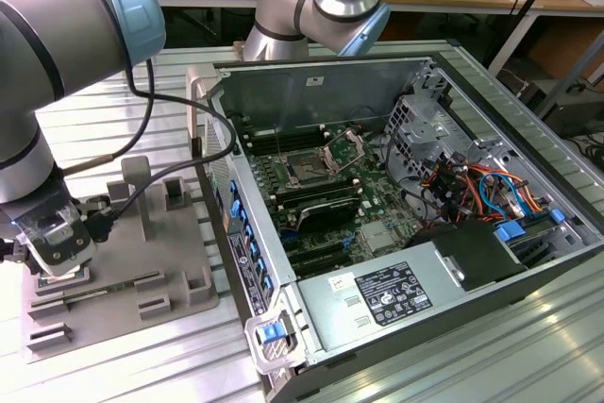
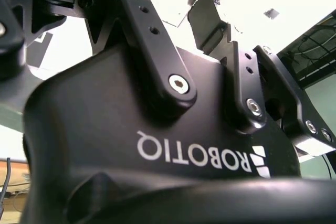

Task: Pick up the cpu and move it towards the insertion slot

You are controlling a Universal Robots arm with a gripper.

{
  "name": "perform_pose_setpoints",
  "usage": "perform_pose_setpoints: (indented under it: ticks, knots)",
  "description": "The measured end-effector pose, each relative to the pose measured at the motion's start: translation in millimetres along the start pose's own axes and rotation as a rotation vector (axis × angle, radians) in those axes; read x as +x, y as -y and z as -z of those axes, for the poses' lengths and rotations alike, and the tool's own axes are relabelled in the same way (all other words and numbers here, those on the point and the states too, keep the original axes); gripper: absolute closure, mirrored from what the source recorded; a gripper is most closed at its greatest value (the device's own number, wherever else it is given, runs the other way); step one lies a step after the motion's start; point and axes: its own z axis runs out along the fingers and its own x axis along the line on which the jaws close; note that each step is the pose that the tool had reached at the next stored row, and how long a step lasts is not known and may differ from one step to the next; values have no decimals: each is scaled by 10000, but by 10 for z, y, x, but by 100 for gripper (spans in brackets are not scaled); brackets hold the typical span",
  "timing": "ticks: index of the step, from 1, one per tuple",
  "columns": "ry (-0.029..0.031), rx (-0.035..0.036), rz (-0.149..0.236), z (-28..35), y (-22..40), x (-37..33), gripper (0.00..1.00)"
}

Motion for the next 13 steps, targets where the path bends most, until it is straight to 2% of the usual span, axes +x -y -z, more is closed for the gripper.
perform_pose_setpoints:
  ticks: [10,13]
  knots:
    - [1,0,0,-31,1,1,39]
    - [0,1,0,-36,1,25,39]
